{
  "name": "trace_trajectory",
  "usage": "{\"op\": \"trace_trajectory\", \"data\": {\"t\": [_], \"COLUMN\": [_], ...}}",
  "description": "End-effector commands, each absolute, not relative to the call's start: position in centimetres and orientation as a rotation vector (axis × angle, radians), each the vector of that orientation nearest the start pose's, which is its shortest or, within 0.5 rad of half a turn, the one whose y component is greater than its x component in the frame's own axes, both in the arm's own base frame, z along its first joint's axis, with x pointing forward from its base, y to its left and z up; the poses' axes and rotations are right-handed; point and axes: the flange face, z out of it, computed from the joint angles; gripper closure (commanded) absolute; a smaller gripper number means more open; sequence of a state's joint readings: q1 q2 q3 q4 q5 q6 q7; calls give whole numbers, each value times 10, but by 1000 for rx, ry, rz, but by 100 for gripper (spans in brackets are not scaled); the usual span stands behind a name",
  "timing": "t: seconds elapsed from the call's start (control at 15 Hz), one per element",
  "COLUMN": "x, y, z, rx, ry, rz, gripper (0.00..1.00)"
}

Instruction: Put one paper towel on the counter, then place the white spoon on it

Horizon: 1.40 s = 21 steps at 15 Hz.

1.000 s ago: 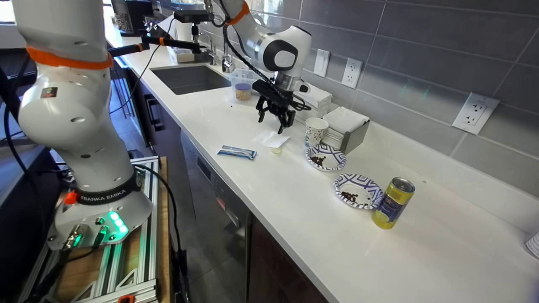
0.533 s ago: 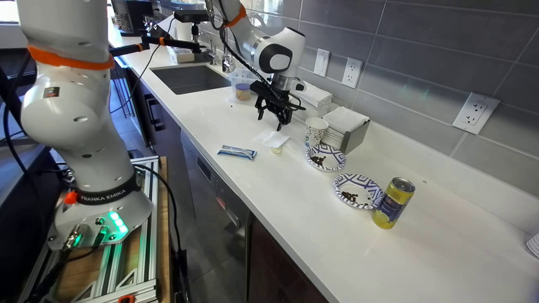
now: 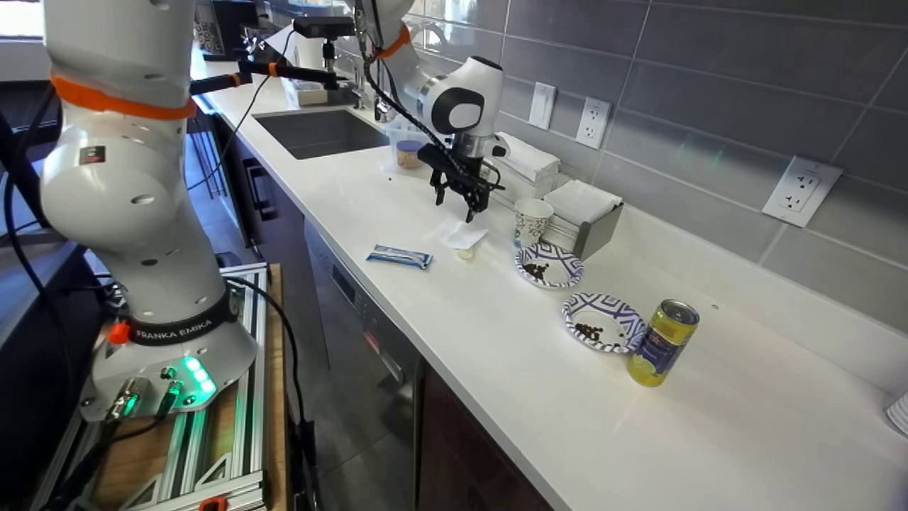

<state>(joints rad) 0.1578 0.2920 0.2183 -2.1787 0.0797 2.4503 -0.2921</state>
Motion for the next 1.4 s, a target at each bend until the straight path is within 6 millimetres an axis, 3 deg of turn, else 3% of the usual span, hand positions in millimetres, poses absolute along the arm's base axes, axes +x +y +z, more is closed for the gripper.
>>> {"op": "trace_trajectory", "data": {"t": [0.0,0.4,0.73,1.33], "x": [520,515,520,515], "y": [208,213,217,235], "z": [249,216,203,194], "rx": [-2927,-2953,-2961,-2923], "ry": [-989,-1144,-1188,-1229], "rz": [43,16,-108,-117], "gripper": [0,0,0,0]}}
